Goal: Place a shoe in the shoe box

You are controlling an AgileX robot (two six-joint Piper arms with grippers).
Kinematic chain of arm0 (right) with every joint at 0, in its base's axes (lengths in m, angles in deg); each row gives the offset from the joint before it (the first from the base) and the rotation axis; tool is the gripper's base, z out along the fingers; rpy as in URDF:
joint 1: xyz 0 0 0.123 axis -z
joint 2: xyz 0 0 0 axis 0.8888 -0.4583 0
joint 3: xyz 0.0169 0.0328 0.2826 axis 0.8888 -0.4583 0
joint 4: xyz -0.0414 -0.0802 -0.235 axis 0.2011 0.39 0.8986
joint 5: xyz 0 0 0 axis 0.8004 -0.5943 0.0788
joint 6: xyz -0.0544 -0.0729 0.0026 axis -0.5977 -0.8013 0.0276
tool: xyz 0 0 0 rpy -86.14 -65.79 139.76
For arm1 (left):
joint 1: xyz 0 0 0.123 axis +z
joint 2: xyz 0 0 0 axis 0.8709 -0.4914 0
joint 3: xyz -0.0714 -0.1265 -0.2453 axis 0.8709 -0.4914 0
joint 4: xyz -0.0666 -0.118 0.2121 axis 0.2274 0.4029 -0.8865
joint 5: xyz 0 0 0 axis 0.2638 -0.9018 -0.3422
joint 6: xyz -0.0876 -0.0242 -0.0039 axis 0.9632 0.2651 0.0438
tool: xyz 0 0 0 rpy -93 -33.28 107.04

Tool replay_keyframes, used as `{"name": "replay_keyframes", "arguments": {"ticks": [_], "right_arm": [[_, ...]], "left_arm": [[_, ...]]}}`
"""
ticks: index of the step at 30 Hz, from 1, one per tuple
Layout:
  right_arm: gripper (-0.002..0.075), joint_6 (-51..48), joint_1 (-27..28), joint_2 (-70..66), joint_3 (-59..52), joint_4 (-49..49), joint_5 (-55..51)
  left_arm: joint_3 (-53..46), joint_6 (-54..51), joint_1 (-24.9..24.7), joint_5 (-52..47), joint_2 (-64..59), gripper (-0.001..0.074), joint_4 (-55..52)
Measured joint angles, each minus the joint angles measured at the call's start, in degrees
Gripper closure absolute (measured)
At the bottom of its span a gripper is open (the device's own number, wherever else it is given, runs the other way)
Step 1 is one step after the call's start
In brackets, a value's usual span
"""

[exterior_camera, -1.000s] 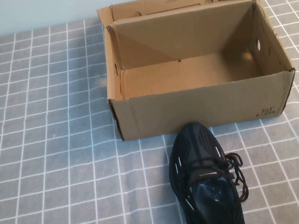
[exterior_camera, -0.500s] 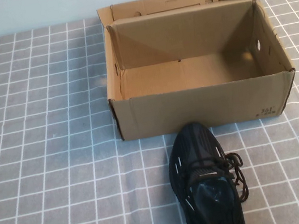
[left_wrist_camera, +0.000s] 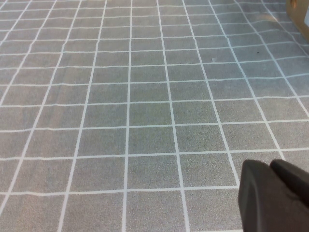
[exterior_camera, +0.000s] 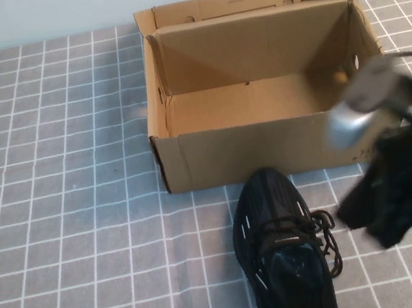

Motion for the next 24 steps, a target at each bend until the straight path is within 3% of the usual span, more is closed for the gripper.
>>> {"name": "replay_keyframes", "arguments": {"ticks": [5, 12, 15, 24], "right_arm": [[0.0673, -5.3, -10.5, -5.2, 6.4, 4.2, 0.1], [0.0391, -6.8, -13.9, -10.4, 10.3, 11.8, 0.9], [0.0352, -6.9, -13.9, -12.7, 10.3, 14.8, 2.2], [0.0335, -6.9, -13.9, -19.4, 10.4, 18.2, 6.7]], "left_arm": [[0.0, 0.0, 0.0, 0.0, 0.0, 0.0736, 0.0], [0.0, 0.0, 0.0, 0.0, 0.0, 0.0736, 0.0], [0.0, 0.0, 0.0, 0.0, 0.0, 0.0736, 0.0], [0.0, 0.0, 0.0, 0.0, 0.0, 0.0736, 0.0]]}}
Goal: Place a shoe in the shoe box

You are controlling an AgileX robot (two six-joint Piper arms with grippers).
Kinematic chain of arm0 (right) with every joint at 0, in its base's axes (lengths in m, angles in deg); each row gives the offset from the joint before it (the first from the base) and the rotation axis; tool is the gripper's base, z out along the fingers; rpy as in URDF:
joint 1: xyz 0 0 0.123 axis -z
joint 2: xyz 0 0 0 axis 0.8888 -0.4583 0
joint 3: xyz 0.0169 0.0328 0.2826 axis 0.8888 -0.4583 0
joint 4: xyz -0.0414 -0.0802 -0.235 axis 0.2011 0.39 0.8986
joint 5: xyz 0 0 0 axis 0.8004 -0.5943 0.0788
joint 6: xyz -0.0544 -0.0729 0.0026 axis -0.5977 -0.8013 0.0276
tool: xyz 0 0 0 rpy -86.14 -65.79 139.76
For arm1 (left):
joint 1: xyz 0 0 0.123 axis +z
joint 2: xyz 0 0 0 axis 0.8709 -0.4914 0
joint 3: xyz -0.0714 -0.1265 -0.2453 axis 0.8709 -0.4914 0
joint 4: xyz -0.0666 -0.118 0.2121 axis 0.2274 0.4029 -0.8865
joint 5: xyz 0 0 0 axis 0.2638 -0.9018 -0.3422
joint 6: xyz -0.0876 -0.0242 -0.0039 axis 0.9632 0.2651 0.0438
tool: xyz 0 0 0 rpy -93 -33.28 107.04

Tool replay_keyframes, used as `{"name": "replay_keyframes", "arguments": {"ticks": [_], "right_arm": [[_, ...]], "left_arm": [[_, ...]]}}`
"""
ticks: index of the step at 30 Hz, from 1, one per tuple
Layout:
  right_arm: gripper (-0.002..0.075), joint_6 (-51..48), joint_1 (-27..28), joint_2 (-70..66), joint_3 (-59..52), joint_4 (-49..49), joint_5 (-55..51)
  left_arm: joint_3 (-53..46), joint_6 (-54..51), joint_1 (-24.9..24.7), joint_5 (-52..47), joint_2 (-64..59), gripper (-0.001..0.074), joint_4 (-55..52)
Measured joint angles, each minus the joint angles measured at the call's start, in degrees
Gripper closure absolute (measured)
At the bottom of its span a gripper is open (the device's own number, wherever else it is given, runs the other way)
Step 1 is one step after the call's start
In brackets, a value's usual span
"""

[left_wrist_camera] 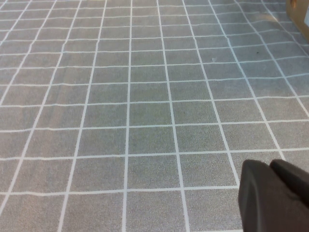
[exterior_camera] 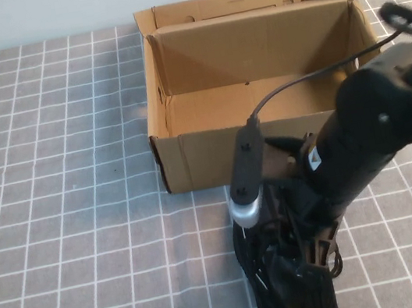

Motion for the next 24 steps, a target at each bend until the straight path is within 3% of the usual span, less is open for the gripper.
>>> {"name": "replay_keyframes", "arguments": {"ticks": [8, 11, 15, 17, 24], "right_arm": [[0.0384, 0.0, -0.1, -3.2, 0.0, 3.3, 0.8], [0.0463, 0.0, -0.3, -3.2, 0.0, 3.3, 0.8], [0.0648, 0.1, -0.5, -3.3, 0.0, 3.1, -0.3], [0.0701, 0.4, -0.5, -3.3, 0.0, 3.1, -1.0], [0.0731, 4.9, -0.5, 0.6, 0.3, 3.5, -7.9]], "left_arm": [[0.0, 0.0, 0.0, 0.0, 0.0, 0.0736, 0.0], [0.0, 0.0, 0.0, 0.0, 0.0, 0.0736, 0.0], [0.0, 0.0, 0.0, 0.0, 0.0, 0.0736, 0.0], [0.0, 0.0, 0.0, 0.0, 0.0, 0.0736, 0.0], [0.0, 0.0, 0.0, 0.0, 0.0, 0.0736, 0.0]]}}
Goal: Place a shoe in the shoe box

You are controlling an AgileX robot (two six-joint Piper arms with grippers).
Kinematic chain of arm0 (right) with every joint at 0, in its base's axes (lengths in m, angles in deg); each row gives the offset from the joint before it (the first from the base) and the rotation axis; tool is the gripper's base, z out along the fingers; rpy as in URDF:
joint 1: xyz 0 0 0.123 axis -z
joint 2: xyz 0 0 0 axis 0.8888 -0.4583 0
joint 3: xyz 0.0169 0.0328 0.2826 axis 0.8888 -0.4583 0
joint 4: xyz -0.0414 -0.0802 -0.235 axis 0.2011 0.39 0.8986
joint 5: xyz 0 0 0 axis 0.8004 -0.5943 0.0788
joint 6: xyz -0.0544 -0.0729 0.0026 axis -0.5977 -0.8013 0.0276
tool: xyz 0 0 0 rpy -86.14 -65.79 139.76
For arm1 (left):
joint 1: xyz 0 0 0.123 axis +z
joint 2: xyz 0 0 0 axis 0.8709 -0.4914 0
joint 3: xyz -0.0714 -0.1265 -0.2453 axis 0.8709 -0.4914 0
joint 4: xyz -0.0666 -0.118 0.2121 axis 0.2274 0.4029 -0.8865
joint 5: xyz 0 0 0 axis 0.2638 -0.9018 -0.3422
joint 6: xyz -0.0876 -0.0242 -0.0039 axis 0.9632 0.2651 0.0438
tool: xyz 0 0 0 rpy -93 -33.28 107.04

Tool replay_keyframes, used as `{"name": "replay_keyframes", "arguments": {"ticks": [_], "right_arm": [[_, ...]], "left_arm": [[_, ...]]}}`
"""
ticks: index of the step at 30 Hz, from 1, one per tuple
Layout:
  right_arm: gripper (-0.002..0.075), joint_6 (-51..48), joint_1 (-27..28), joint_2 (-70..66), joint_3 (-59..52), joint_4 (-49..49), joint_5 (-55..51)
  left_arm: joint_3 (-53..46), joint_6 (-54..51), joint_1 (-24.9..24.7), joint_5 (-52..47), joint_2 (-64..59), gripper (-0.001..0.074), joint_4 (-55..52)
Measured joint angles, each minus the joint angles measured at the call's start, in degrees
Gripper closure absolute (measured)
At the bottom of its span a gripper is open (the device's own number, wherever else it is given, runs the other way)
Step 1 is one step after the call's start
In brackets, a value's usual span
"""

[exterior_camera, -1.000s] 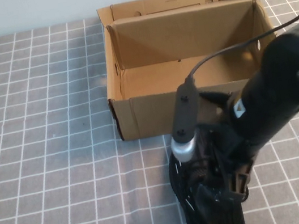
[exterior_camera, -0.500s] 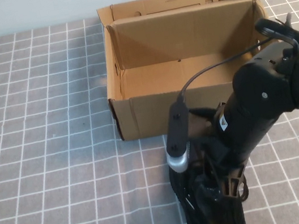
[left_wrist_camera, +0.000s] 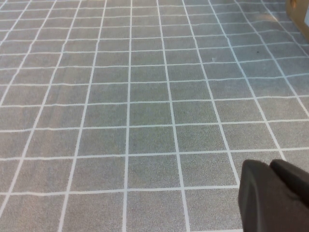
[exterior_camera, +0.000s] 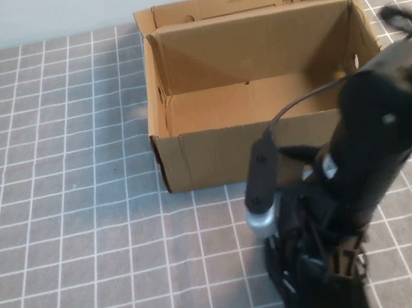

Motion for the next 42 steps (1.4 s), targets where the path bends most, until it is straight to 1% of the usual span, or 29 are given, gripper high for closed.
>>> {"name": "replay_keyframes", "arguments": {"ticks": [6, 13, 31, 33, 35, 39, 42], "right_arm": [[0.0732, 0.8, 0.0, 10.8, 0.0, -1.4, -5.2], [0.0732, 0.9, 0.0, 19.8, 0.0, -2.6, -6.3], [0.0732, 0.9, 0.0, 20.7, -0.1, -5.7, -3.7], [0.0732, 0.9, 0.0, 20.7, -0.1, -6.3, -3.7], [0.0732, 0.9, 0.0, 20.7, -0.1, -7.1, -3.7], [0.0732, 0.9, 0.0, 20.7, -0.1, -8.1, -3.7], [0.0732, 0.9, 0.0, 20.7, -0.1, -8.7, -3.7]], "left_arm": [[0.0, 0.0, 0.0, 0.0, 0.0, 0.0736, 0.0], [0.0, 0.0, 0.0, 0.0, 0.0, 0.0736, 0.0], [0.0, 0.0, 0.0, 0.0, 0.0, 0.0736, 0.0], [-0.1, 0.0, 0.0, 1.2, 0.0, 0.0736, 0.3], [-0.1, 1.6, 0.0, 4.5, 0.0, 0.0735, 3.3], [-0.1, 6.9, 0.0, 13.1, 0.0, 0.0734, 14.9], [-0.1, 8.2, 0.0, 18.7, 0.0, 0.0735, 20.7]]}}
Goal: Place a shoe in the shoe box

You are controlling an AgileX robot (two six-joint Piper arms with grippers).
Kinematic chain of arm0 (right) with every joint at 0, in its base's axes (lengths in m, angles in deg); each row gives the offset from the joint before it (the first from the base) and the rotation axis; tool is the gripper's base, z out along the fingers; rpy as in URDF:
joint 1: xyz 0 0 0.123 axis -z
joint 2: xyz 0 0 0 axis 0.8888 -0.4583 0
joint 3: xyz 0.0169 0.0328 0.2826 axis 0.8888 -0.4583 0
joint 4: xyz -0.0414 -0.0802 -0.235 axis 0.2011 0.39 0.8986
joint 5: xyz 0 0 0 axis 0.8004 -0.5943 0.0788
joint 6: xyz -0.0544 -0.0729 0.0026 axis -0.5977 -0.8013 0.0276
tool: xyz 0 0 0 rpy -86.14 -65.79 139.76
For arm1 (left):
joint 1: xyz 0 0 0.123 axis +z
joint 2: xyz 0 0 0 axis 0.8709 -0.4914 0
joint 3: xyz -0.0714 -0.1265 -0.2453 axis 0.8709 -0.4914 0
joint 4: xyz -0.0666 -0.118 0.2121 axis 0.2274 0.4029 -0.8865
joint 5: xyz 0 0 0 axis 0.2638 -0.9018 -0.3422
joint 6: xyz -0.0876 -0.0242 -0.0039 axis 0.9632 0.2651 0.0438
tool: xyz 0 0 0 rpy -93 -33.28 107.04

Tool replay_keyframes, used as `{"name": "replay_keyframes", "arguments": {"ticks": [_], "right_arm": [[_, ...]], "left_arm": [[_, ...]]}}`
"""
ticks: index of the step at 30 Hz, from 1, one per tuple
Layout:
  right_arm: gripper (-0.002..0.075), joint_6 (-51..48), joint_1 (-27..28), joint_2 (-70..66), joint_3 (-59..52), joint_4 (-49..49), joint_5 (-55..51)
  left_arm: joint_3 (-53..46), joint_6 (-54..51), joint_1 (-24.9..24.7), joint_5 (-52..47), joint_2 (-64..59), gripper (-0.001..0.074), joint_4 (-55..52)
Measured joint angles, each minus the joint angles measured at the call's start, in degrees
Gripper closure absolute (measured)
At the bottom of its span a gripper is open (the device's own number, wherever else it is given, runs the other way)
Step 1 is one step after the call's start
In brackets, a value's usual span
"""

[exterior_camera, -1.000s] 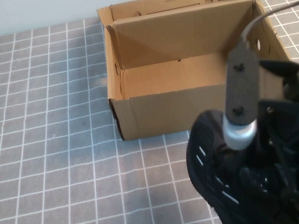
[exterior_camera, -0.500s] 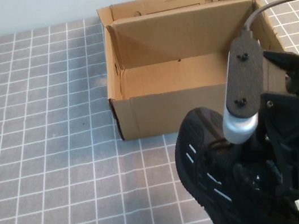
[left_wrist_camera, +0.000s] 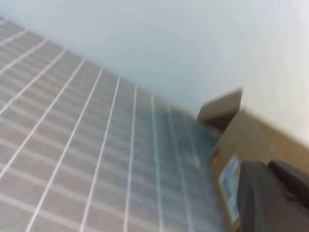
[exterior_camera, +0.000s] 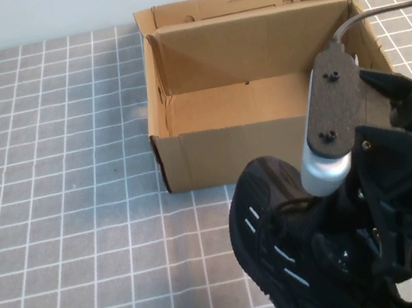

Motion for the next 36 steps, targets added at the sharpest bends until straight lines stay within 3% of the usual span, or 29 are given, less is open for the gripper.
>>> {"name": "replay_keyframes", "arguments": {"ticks": [9, 16, 25, 36], "right_arm": [[0.0732, 1.1, 0.0, 0.0, 0.0, -0.8, -0.4], [0.0732, 2.5, 0.0, -0.3, 0.4, -2.0, 1.8], [0.0732, 7.5, 0.0, -8.6, 12.9, -1.1, -1.0], [0.0732, 15.9, 0.0, -21.6, 30.5, 6.4, -2.1]], "left_arm": [[0.0, 1.8, 0.0, 8.1, 0.0, 0.0736, 3.0], [7.0, -0.2, 0.0, -9.6, -5.1, 0.0736, 2.7], [26.0, -23.4, 0.0, -22.8, -28.9, 0.0736, 5.5], [42.2, -50.5, -0.5, -31.6, -53.5, 0.0736, 30.9]]}}
